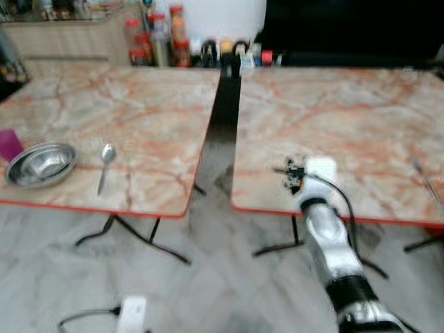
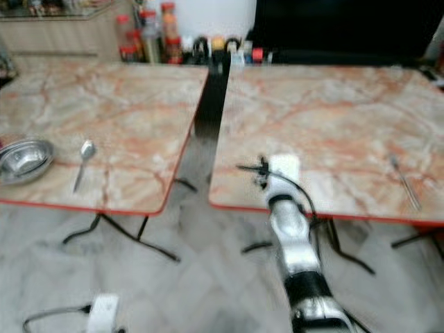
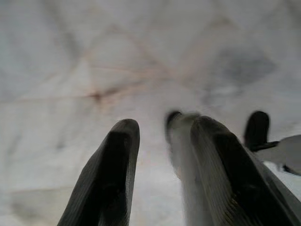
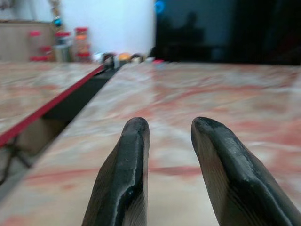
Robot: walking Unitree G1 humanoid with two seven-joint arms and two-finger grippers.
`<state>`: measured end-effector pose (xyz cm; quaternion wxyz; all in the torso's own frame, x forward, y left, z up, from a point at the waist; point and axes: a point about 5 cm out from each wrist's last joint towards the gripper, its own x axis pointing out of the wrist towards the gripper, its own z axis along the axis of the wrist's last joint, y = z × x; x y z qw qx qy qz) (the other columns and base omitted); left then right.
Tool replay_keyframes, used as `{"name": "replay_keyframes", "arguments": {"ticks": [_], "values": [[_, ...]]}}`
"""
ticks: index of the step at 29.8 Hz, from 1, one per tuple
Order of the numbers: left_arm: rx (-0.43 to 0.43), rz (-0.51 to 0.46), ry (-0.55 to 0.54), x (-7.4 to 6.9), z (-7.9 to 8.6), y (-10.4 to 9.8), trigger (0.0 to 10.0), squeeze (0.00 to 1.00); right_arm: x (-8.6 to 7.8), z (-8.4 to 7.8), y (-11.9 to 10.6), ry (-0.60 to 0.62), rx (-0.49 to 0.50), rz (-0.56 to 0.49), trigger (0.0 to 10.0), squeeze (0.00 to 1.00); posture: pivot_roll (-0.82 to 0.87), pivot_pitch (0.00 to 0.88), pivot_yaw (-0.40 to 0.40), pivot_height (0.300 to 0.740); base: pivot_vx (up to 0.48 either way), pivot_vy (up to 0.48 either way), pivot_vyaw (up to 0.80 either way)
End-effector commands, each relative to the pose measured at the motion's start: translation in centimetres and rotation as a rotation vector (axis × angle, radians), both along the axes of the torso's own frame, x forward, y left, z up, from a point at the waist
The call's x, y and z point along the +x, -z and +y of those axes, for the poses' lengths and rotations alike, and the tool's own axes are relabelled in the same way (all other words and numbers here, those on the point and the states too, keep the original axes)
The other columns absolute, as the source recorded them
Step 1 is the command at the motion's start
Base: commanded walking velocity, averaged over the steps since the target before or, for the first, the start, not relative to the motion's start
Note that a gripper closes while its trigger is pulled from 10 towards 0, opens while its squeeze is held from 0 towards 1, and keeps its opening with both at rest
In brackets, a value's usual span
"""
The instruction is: Setting the table
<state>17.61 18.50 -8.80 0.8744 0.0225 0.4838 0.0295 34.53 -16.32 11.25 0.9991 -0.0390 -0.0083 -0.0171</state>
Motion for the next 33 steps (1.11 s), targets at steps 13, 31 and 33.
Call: {"name": "replay_keyframes", "arguments": {"ticks": [13,31,33], "values": [[0.024,0.021,-0.022,-0.6,1.5,0.1,10.0,0.0,0.3,0.9,-0.3,-0.023,0.008,0.006,10.0,0.0,0.06,0.0,0.01,0.74,0.058,-0.352,0.0],[0.057,0.032,-0.101,-2.9,8.1,-0.7,10.0,0.0,0.4,1.0,-0.2,-0.021,0.014,0.014,10.0,0.0,0.06,0.0,0.009,0.74,0.113,0.0,0.0],[0.058,0.044,-0.104,-3.4,8.4,-0.6,10.0,0.0,0.5,1.0,-0.2,-0.019,0.017,0.016,10.0,0.0,0.06,0.0,0.01,0.74,0.349,0.0,0.0]]}}
